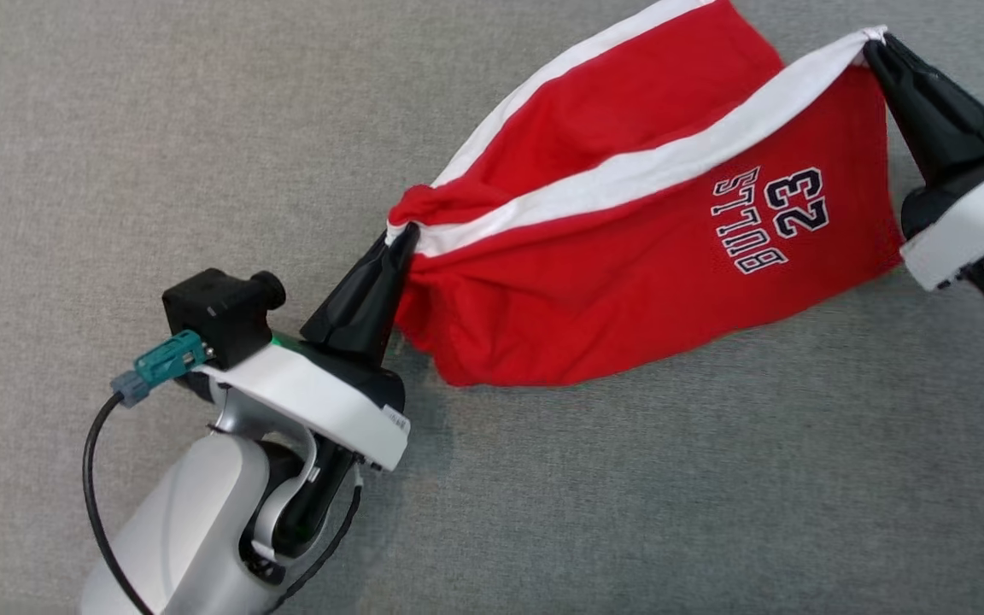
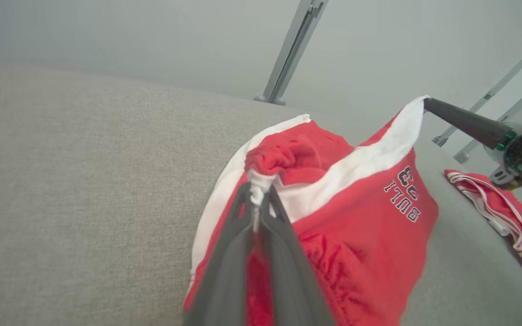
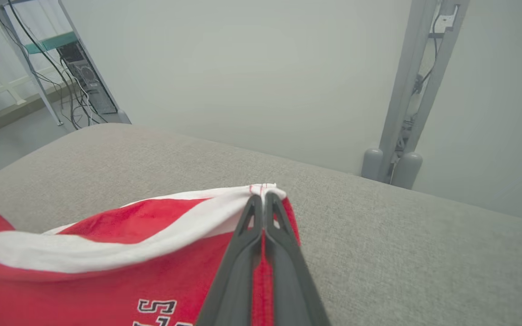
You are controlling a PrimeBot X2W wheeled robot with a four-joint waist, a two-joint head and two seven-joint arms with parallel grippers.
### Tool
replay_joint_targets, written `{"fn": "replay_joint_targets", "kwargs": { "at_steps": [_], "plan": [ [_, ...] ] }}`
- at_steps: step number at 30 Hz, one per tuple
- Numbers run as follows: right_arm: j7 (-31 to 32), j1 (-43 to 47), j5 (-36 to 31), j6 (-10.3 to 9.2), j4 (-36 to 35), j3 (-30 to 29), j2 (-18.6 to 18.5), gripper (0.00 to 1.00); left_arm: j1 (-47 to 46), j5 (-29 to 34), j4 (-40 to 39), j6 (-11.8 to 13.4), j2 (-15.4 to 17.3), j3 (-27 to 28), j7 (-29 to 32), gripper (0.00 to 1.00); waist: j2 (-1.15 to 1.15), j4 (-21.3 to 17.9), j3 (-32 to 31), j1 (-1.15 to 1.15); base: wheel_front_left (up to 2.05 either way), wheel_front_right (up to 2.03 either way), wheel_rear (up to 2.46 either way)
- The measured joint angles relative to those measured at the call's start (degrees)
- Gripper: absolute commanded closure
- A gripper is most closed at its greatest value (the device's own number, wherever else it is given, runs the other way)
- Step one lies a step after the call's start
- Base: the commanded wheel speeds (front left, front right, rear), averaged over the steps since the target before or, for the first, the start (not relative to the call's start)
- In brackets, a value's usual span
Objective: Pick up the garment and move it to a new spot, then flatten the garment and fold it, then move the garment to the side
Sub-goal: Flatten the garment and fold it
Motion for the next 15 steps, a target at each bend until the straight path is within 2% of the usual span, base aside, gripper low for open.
{"fn": "replay_joint_targets", "kwargs": {
  "at_steps": [7, 15],
  "plan": [
    [-3.7, -11.8, 3.6, 0.01, 12.2, 9.9, -1.5, 1.00, -5.2, -1.4, 6.5, -2.3, -4.4, 0.0, -2.3, 1.00, 0.00, 4.3, 3.6, 0.00, 0.00, 0.00, 0.00],
    [-8.7, -20.7, 8.4, 0.00, 23.0, 17.4, -1.1, 1.00, -7.0, -2.2, 10.7, -3.2, -6.6, -0.4, -3.5, 1.00, 0.00, 6.9, 5.0, 0.00, 0.00, 0.00, 0.00]
  ]
}}
